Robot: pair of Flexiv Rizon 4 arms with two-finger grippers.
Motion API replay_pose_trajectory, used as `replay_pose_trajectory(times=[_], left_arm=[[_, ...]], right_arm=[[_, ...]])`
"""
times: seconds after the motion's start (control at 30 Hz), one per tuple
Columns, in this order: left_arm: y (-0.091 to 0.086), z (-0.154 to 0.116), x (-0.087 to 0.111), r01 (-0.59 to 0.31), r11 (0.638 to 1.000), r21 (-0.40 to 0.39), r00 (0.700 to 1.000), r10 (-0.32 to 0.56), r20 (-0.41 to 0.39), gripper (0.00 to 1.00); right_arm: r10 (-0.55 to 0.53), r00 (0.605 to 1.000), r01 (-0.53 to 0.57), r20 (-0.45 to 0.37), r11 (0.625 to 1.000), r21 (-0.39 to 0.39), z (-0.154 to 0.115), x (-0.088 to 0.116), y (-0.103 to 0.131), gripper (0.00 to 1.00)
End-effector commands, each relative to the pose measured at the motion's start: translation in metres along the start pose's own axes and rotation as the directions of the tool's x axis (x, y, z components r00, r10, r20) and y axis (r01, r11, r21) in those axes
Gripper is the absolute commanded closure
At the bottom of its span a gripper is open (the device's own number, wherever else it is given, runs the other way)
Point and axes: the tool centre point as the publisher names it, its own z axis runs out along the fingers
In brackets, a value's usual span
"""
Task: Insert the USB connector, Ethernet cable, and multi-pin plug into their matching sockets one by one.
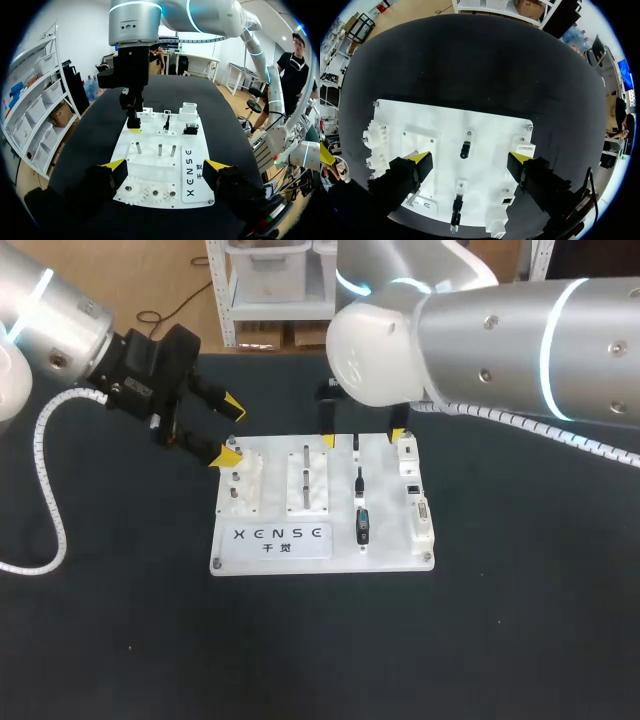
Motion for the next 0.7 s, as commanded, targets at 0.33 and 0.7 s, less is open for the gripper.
replay_pose_trajectory(times=[0.33,0.7], left_arm=[[-0.001,0.0,0.001,-0.002,1.0,-0.002,1.0,0.002,0.003,0.0],[-0.001,0.0,0.001,-0.002,1.0,-0.002,1.0,0.002,0.003,0.0]], right_arm=[[0.032,0.992,-0.035,0.118,0.999,0.023,0.007,0.008,-0.003,0.59],[0.044,0.99,-0.047,0.132,0.999,0.027,0.009,-0.001,0.002,0.65]])
